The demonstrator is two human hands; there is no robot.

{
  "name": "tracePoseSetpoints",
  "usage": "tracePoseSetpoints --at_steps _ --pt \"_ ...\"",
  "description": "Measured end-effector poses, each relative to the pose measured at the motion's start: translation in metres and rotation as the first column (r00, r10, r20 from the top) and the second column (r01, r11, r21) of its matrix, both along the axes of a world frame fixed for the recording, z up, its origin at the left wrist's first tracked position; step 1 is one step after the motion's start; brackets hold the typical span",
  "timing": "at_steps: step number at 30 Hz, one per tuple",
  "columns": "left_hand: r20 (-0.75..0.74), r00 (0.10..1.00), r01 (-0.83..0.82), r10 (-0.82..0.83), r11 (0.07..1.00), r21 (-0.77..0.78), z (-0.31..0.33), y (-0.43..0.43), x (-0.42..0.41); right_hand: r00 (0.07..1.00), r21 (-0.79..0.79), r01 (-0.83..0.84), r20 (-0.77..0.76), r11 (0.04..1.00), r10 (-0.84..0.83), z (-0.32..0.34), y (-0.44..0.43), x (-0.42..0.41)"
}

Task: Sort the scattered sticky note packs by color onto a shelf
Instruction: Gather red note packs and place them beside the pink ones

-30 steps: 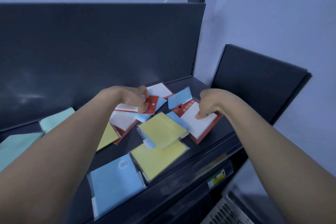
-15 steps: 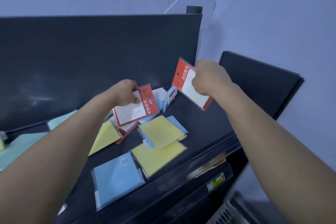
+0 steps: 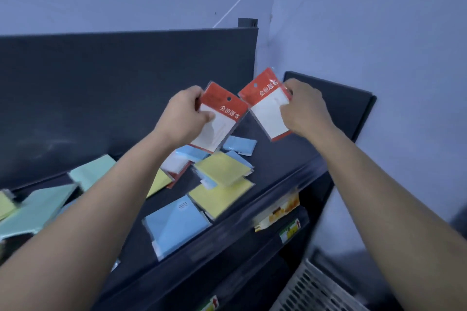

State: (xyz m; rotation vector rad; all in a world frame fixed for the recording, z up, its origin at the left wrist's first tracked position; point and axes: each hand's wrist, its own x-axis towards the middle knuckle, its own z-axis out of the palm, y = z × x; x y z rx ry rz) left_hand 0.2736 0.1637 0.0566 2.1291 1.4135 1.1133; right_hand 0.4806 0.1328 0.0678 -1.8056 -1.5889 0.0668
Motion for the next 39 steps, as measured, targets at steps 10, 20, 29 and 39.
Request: tracePoseSetpoints --at_steps 10,20,29,39 --pt "0.073 0.895 0.443 -0.439 0.895 -0.044 -0.011 -0.076 0.087 0.893 -0.025 0.446 -0.058 0.895 -0.447 -0.022 -0.147 0.061" --pt "0.174 0.616 0.787 -0.768 0.600 -0.143 -0.037 -0.208 0.241 0.592 -0.165 0.777 -0.134 0.607 -0.794 -0.052 -0.349 0.170" --pt "0.140 0.570 0.810 -0.810 0.525 -0.262 -0.062 -0.294 0.340 0.477 -0.306 0.781 -0.272 0.545 -0.836 -0.091 -0.437 0.269" --pt "0.037 0.683 0.688 -0.729 0.626 -0.367 -0.105 -0.307 0.403 0.535 -0.592 0.634 -0.129 0.498 -0.835 -0.165 -0.431 0.350"
